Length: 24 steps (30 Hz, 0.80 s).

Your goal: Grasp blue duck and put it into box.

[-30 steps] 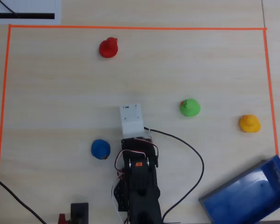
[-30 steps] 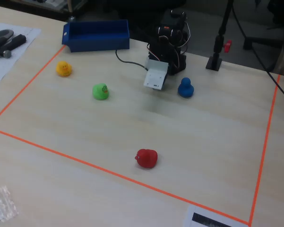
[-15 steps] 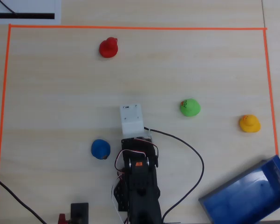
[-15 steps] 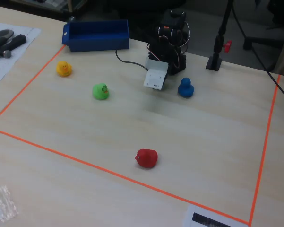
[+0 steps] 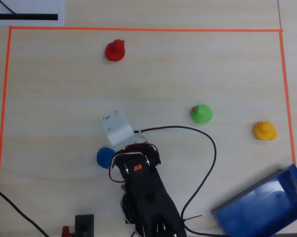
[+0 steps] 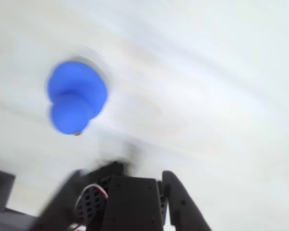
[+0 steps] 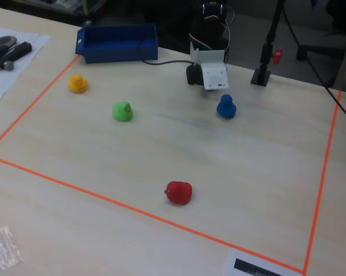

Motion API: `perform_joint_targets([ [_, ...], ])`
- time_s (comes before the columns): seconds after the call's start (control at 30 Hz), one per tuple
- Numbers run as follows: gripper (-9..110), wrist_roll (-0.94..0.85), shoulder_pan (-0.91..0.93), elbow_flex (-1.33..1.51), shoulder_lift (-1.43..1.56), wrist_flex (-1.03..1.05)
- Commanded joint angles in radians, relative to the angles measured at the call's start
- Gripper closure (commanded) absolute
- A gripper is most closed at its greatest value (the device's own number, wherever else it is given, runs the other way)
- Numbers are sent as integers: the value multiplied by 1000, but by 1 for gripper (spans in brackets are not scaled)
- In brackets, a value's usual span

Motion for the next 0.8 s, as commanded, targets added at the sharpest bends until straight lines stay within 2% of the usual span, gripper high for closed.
perform_joint_targets([
  [0.0, 67, 41, -103, -67, -28, -23],
  [0.37, 63, 264, -268, 118, -172, -465],
  [0.77, 64, 413, -318, 229, -268, -537],
])
